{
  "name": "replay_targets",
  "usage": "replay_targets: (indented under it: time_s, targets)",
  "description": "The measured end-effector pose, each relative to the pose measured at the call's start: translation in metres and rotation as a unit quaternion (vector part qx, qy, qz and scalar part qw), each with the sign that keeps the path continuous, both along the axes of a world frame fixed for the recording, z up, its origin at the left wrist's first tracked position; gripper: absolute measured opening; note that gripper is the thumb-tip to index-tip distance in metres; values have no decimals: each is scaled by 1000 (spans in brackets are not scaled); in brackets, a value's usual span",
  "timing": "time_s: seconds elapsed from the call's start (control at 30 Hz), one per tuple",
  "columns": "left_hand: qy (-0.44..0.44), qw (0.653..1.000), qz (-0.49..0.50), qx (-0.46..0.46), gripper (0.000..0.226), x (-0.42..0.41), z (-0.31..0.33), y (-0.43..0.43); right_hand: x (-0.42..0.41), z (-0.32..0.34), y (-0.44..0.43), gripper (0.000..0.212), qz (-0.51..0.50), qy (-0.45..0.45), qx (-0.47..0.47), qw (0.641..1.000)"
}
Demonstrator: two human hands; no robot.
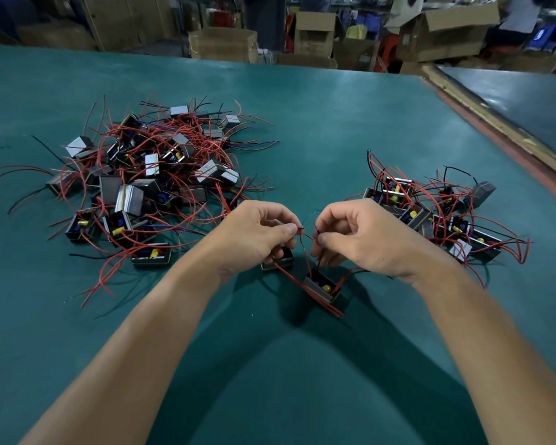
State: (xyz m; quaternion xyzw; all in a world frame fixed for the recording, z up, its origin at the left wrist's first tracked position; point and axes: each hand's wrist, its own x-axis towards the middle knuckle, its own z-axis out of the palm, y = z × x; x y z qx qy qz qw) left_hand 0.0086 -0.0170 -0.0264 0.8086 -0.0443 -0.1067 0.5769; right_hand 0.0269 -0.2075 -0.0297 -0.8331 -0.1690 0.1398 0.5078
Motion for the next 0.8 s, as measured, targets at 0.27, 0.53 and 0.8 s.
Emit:
replay_targets:
  time_s: [0.27,0.53,0.8]
  targets:
    - [-18,998,41,34,26,2,-1,-1,0,3,-1,27,-16,-5,6,1000]
    - [-65,994,88,16,18,5,-4,1,1,1,1,34,-26,6,-113,993]
    - [-102,986,112,71,21,10,-10,4,2,0,0,8,-19,35,-112,993]
